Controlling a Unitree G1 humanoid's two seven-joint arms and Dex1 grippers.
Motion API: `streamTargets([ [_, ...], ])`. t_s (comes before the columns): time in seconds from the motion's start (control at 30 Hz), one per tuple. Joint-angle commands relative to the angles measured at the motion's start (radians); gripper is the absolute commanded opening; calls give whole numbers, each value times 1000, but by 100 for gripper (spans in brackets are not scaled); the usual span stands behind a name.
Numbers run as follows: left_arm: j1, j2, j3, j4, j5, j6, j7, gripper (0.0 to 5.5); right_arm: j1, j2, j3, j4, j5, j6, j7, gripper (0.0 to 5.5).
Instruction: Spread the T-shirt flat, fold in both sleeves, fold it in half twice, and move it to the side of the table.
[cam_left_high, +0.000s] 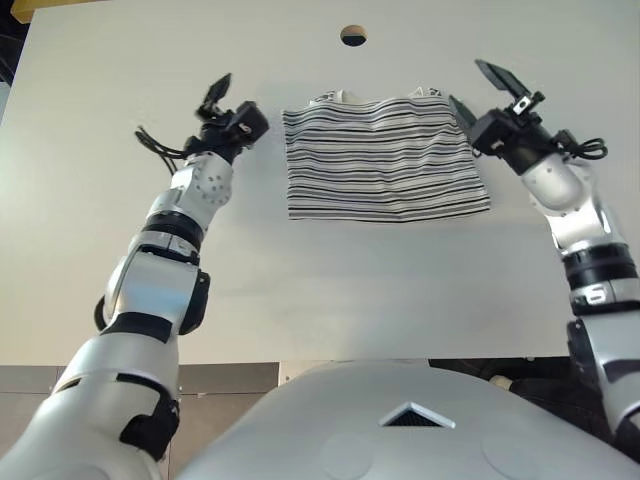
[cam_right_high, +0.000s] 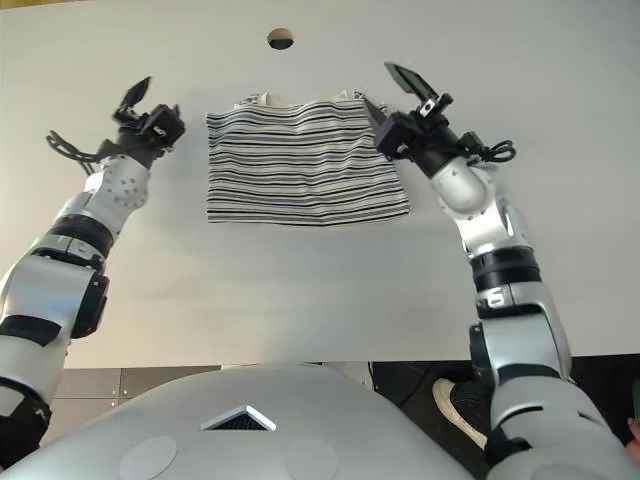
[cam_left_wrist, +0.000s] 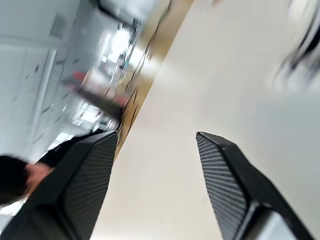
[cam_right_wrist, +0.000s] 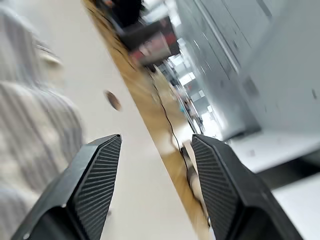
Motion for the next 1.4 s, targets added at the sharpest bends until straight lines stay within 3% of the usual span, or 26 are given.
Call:
streamTargets([
  [0.03, 42, -5, 12, -4, -11, 11, 61, 340, 88, -111, 66, -85, -57, 12, 157, 258],
  [0.27, 152, -21, 158, -222, -166, -186, 174, 340, -23, -119, 203, 160, -351, 19, 25, 258],
  [0.43, 322, 3, 203, -508, -181, -185, 138, 340, 43, -210, 213, -35, -347, -2, 104, 258],
  [0.57, 418, 13, 222, -685, -176, -128, 86, 340, 246, -416, 195, -301, -164, -16, 331, 258],
  [0.67, 436, 3, 246, -730, -188, -90, 71, 340, 359, -468, 215, -507, 26, 0, 438, 258],
  [0.73, 434, -3, 258, -722, -196, -80, 63, 340, 341, -399, 281, -574, 53, 12, 503, 258],
  [0.9, 451, 24, 321, -686, -245, -107, 47, 340, 111, 37, 555, -387, -59, -24, 578, 258],
  [1.0, 461, 40, 349, -661, -263, -120, 39, 340, 37, 214, 593, -327, -52, -28, 526, 258],
  [1.1, 462, 39, 358, -659, -268, -125, 28, 340, 28, 210, 468, -433, 128, 17, 503, 258],
  [1.23, 447, 19, 344, -669, -262, -129, 11, 340, 28, 80, 235, -486, 342, 76, 504, 258],
  [1.3, 441, 15, 342, -682, -264, -128, 0, 340, -10, 74, 182, -404, 300, 77, 465, 258],
  [1.4, 436, 10, 342, -702, -265, -126, -9, 340, -129, 114, 198, -176, 32, 87, 289, 258],
])
